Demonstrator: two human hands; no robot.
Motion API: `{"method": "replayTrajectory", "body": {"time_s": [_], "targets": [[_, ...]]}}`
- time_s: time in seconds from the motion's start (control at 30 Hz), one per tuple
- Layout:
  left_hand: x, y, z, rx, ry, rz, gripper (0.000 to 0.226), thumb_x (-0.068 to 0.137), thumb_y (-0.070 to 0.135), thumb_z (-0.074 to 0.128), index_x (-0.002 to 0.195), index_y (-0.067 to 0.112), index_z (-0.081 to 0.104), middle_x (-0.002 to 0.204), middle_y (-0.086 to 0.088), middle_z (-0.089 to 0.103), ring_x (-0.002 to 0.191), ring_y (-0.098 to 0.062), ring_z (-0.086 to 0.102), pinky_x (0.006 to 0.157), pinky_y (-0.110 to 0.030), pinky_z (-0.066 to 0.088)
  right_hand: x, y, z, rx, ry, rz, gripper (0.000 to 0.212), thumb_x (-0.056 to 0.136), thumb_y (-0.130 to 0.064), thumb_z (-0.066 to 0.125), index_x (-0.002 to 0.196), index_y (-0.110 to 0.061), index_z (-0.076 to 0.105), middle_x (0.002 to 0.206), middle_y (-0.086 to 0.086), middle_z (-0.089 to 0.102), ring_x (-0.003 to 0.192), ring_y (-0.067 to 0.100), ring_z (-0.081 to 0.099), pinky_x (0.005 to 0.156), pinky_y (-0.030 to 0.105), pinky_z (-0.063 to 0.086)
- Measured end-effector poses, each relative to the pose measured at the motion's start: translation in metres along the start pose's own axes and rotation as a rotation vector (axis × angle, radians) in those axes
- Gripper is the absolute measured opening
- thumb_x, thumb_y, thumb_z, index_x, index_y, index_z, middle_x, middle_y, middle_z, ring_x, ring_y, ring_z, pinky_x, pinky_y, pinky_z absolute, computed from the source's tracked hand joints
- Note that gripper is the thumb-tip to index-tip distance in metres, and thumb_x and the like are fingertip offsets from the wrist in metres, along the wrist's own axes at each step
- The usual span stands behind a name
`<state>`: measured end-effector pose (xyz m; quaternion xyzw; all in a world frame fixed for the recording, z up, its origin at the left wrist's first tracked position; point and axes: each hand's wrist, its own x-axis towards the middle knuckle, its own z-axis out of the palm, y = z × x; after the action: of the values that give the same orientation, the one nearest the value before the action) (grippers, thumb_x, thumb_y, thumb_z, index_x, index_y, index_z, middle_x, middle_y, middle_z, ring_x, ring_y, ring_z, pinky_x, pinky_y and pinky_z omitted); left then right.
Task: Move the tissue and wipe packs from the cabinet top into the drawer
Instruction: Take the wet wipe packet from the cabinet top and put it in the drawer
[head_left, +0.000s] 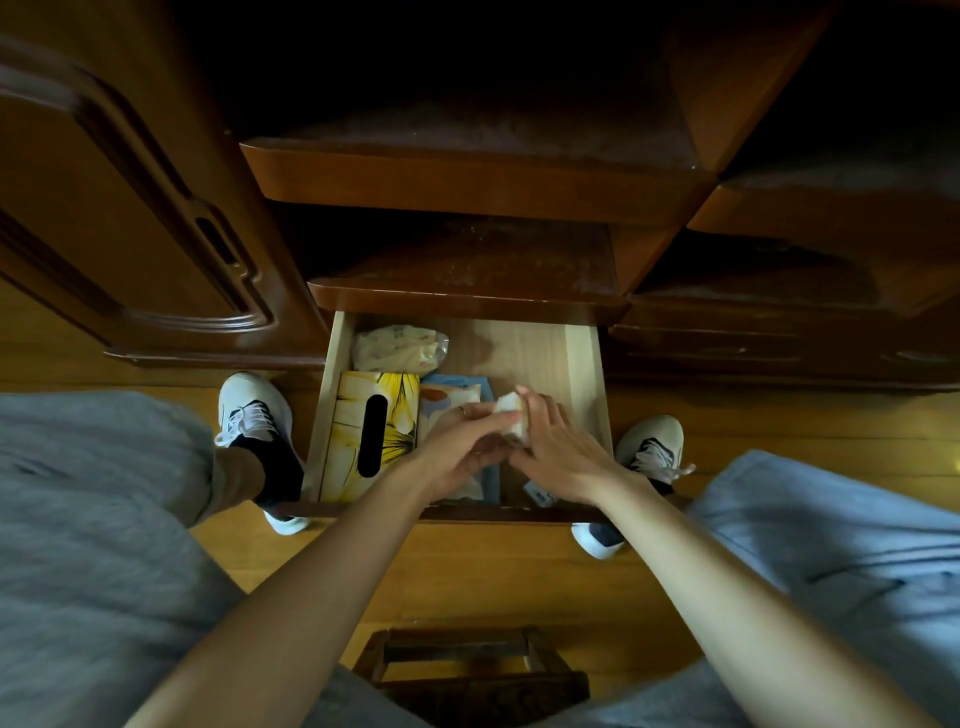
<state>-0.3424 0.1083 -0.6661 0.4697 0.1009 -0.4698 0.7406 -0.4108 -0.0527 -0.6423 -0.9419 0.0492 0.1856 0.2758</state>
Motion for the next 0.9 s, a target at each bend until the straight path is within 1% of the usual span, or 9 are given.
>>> {"method": "replayTrajectory", "body": {"time_s": [0.13,0.23,0.33,0.43,0.6,0.7,0.77,0.83,0.9], "targets": [[0.004,-0.007,-0.004,0.03,0.135,0.036,0.026,0.088,0.005,0.072,0.114,0.0,0.068,0.106,-0.02,0.072,0.101,-0.03,0.071,0.082,-0.039,0.06,0.005,-0.004,0.0,-0.01,-0.012,0.016,0.096,0.088,-0.052,0.063,0.16,-0.024,0.007,0.162,0.007,0.025,0.145,0.029,0.029,0.111,0.048,0.037],[0.009,-0.006,-0.007,-0.063,0.17,0.088,0.013,0.088,-0.002,0.068,0.1,0.002,0.071,0.094,-0.013,0.076,0.091,-0.025,0.075,0.07,-0.033,0.061,0.004,0.0,-0.007,0.555,-0.013,0.191,0.094,0.085,-0.056,0.071,0.159,-0.028,0.021,0.153,-0.002,0.041,0.135,0.021,0.046,0.109,0.044,0.043],[0.017,-0.008,-0.01,-0.122,0.187,0.105,0.021,0.088,-0.004,0.068,0.108,0.001,0.067,0.095,-0.011,0.078,0.09,-0.021,0.077,0.071,-0.028,0.061,0.001,0.016,-0.01,1.119,-0.108,0.341,0.057,0.095,-0.042,0.068,0.143,-0.016,0.052,0.13,0.005,0.068,0.115,0.022,0.069,0.095,0.039,0.057],[0.024,-0.018,-0.01,0.199,0.256,0.111,0.035,0.084,0.008,0.078,0.115,0.004,0.064,0.104,-0.009,0.074,0.092,-0.015,0.074,0.071,-0.02,0.055,0.001,0.026,-0.006,1.091,-0.049,0.337,0.032,0.095,-0.026,0.071,0.124,-0.017,0.066,0.119,0.006,0.075,0.108,0.019,0.072,0.091,0.032,0.058],[0.03,-0.029,-0.029,0.768,0.336,0.24,0.054,0.083,0.027,0.082,0.127,0.022,0.052,0.103,0.006,0.072,0.097,-0.007,0.065,0.082,-0.026,0.05,0.023,0.037,-0.008,0.587,0.062,0.414,0.039,0.102,-0.028,0.059,0.139,-0.016,0.053,0.122,0.002,0.066,0.108,0.021,0.065,0.086,0.034,0.056],[0.029,-0.028,-0.047,0.869,0.447,0.233,0.039,0.09,0.025,0.069,0.128,0.018,0.06,0.107,0.01,0.066,0.101,-0.012,0.064,0.086,-0.028,0.047,0.037,0.051,0.004,0.559,-0.007,0.666,0.039,0.104,-0.018,0.053,0.141,-0.007,0.049,0.13,0.014,0.062,0.111,0.029,0.064,0.076,0.035,0.057],[0.028,-0.029,-0.058,0.847,0.449,0.217,0.033,0.092,0.024,0.066,0.124,0.019,0.064,0.108,0.01,0.066,0.105,-0.011,0.064,0.088,-0.026,0.048,0.04,0.053,0.019,0.503,-0.136,0.807,0.043,0.105,-0.011,0.048,0.147,-0.003,0.043,0.144,0.021,0.053,0.127,0.035,0.056,0.084,0.041,0.055],[0.028,-0.029,-0.063,0.814,0.45,0.21,0.027,0.092,0.024,0.067,0.118,0.022,0.065,0.106,0.01,0.068,0.103,-0.009,0.065,0.088,-0.024,0.05,0.045,0.056,0.036,0.406,-0.144,0.839,0.047,0.103,-0.006,0.045,0.149,0.0,0.04,0.149,0.023,0.047,0.134,0.038,0.049,0.097,0.043,0.047],[0.028,-0.028,-0.064,0.816,0.459,0.207,0.021,0.092,0.025,0.068,0.113,0.026,0.064,0.1,0.015,0.066,0.098,-0.005,0.064,0.084,-0.022,0.049,0.049,0.051,0.047,0.323,-0.091,0.868,0.043,0.105,-0.008,0.045,0.146,0.001,0.045,0.14,0.023,0.054,0.125,0.036,0.056,0.089,0.039,0.048]]}}
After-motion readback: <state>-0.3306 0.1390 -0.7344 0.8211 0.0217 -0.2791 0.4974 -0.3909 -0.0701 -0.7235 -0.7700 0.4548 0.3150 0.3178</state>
